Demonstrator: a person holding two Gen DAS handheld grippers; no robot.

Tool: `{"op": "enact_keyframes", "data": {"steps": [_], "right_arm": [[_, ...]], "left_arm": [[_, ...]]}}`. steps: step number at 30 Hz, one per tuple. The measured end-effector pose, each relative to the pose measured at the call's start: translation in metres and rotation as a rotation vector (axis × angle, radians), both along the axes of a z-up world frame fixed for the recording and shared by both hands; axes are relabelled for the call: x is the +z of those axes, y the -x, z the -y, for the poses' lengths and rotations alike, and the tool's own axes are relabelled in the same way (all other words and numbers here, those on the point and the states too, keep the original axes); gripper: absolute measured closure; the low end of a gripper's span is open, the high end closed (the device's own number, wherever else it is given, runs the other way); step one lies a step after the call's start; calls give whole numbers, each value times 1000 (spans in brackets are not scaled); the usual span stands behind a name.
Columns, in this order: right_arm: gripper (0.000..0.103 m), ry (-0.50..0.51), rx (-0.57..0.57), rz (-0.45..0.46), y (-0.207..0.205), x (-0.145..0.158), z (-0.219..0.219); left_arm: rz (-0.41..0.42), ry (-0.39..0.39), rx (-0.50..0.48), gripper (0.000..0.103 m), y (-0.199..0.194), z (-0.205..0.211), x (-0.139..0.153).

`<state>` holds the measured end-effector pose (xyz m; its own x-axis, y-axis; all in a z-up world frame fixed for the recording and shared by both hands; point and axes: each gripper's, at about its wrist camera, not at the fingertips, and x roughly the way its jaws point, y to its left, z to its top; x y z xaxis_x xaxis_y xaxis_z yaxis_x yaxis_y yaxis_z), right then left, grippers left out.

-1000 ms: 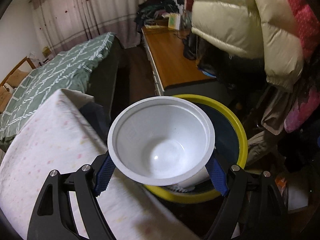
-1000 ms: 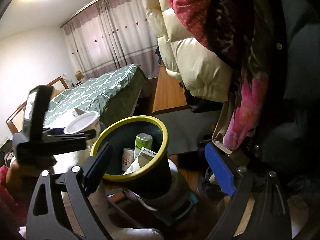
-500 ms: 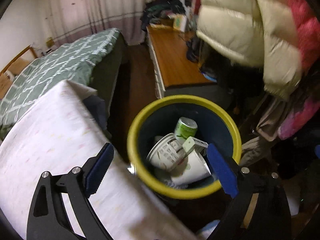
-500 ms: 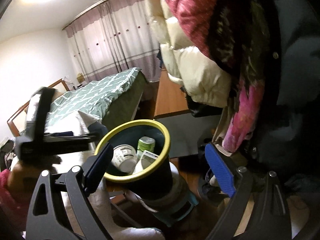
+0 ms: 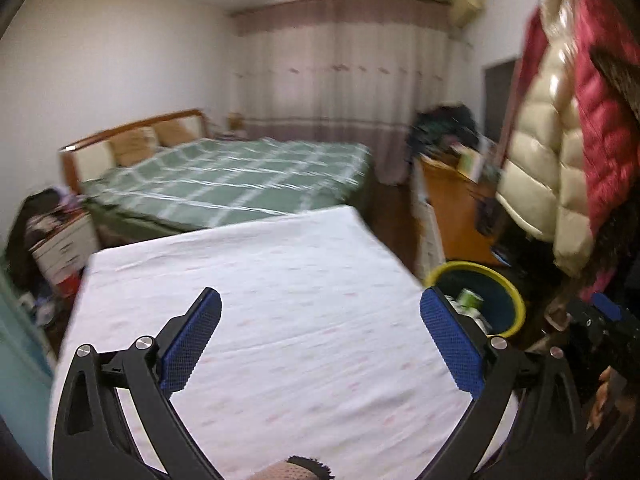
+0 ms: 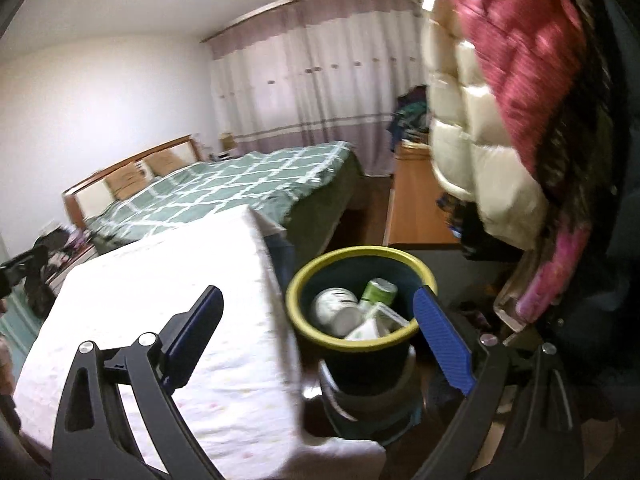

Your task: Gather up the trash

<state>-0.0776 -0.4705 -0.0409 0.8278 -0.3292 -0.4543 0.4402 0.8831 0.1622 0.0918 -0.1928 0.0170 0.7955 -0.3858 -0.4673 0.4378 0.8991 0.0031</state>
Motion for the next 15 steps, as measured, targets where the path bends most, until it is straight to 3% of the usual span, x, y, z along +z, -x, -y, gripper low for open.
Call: {"op": "enact_keyframes", "data": {"steps": [9, 15], "right_arm": [[11, 63, 106, -13, -6, 13, -48], [10, 84, 137, -19, 1, 14, -66]], "left_arm": [[49, 15, 224, 5, 58, -111, -2], [27, 43, 281, 5, 81, -145, -16]]}}
